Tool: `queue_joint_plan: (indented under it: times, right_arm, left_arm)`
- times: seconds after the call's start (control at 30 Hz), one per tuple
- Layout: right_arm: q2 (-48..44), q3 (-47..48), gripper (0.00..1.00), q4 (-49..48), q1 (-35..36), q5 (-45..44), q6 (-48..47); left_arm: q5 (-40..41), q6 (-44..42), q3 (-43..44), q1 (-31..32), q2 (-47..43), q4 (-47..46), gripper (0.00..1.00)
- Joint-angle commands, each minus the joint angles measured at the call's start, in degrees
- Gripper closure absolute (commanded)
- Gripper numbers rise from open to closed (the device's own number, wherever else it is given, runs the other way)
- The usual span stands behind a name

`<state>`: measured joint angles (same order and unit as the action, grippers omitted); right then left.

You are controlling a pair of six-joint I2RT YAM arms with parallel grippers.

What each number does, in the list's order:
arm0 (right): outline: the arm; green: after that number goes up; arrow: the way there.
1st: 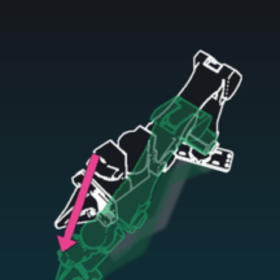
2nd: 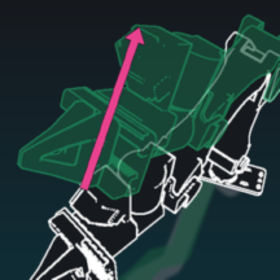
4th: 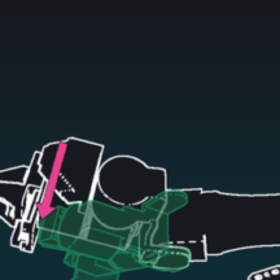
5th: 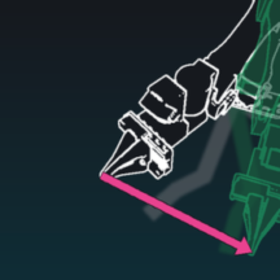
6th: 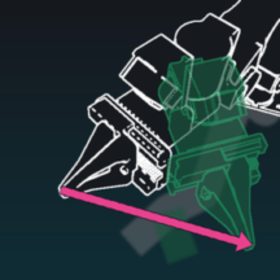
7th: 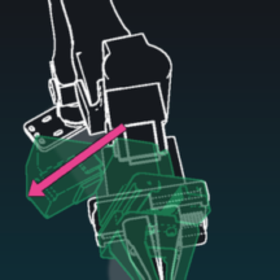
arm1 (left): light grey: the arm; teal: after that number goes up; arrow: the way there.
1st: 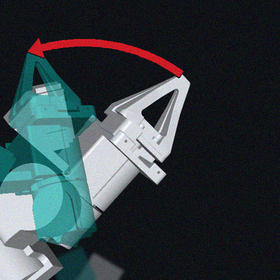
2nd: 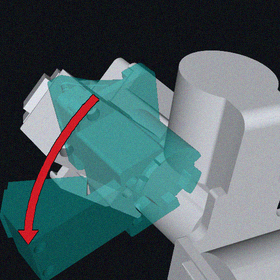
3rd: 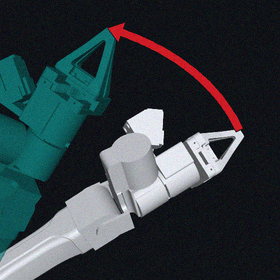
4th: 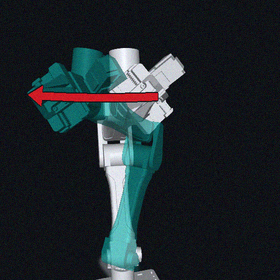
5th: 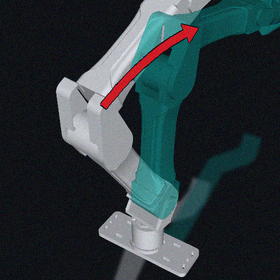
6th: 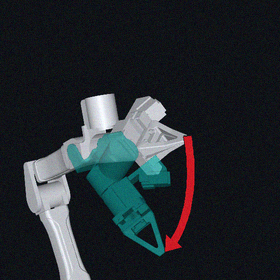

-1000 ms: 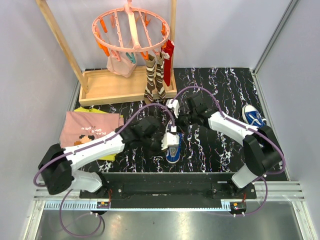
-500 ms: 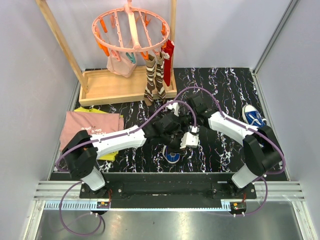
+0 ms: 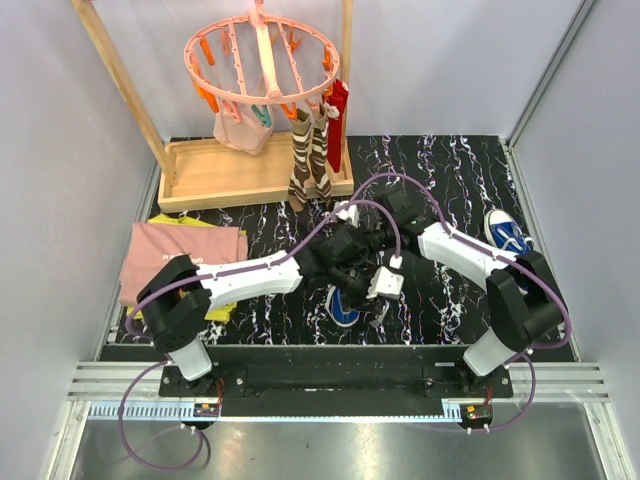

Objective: Tie the shoes

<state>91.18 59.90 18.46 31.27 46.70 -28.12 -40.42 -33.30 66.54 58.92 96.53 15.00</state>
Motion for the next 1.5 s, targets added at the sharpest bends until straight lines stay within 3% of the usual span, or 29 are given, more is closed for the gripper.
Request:
queue_joint_plan:
  times: [0.0,0.13,0.27,0.47,0.67,1.2,1.33,1.47]
  right_arm:
    - [-1.44,0.22,1.0,-0.09,-0.42,3.31,-2.38]
    - [-2.05,-1.18,1.0,-0.09,-0.5,4.8,-4.22]
    - [-2.67,-1.54,1.0,0.0,-0.5,5.25,-5.54]
    - [-2.93,-1.45,1.0,-0.09,-0.42,5.33,-6.33]
    - [-3.11,-1.36,1.0,0.0,-0.5,4.9,-6.25]
    - [-3.9,-1.71,0.99,0.0,-0.5,4.98,-7.91]
    - [-3.9,-1.72,0.99,0.0,-0.5,5.07,-8.27]
    - [-4.16,-1.72,0.99,0.09,-0.5,4.98,-8.35]
  left_arm:
    - [-3.69,5.77,-3.78,-3.54,-7.39,-6.39,0.59]
    - [-5.1,13.41,-10.54,-8.1,-20.3,-8.5,0.53]
    - [-3.0,17.92,-15.65,-18.27,-29.98,-8.33,0.55]
    - [-1.93,13.79,-15.22,-27.53,-25.88,-4.12,0.62]
    - [-7.65,13.26,-13.28,-27.71,-17.88,-6.91,0.52]
    - [-11.61,14.4,-11.53,-25.69,-10.49,-11.93,0.5]
    - [-11.87,13.96,-11.08,-25.34,-9.08,-11.75,0.53]
    - [-12.31,12.74,-11.0,-25.34,-8.47,-11.32,0.76]
